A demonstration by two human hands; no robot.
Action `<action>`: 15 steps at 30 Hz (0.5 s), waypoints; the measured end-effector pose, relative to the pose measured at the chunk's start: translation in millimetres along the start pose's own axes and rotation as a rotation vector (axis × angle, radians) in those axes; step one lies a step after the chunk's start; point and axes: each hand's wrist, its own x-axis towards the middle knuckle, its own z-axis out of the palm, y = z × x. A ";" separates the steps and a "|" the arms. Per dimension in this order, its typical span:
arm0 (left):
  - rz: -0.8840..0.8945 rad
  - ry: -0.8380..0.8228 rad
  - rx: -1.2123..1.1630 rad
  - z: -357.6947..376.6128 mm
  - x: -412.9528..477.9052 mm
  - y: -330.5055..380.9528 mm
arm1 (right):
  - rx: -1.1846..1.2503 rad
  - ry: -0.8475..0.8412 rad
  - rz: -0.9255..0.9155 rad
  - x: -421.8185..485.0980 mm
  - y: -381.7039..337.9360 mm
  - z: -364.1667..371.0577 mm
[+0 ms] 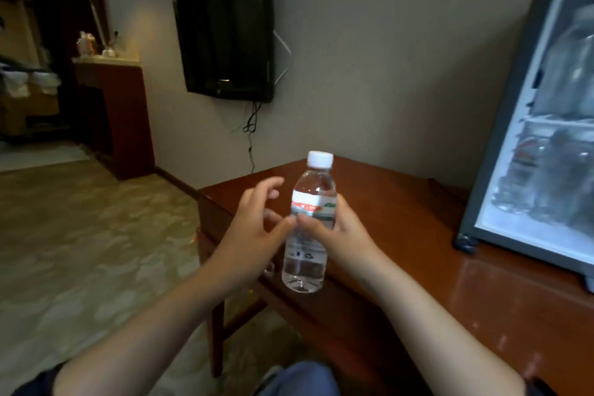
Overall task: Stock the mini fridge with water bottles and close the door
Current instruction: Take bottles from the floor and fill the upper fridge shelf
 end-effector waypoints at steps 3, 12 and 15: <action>-0.045 -0.180 -0.030 23.4 10.1 1.9 | 0.111 0.085 0.047 -1.6 -14.6 -37.2; 0.046 -0.548 -0.322 102.2 56.5 59.7 | 0.312 0.268 0.046 -18.2 -50.7 -133.0; 0.123 -0.531 -0.396 129.0 64.7 79.7 | 0.288 0.317 0.014 -28.2 -62.0 -157.1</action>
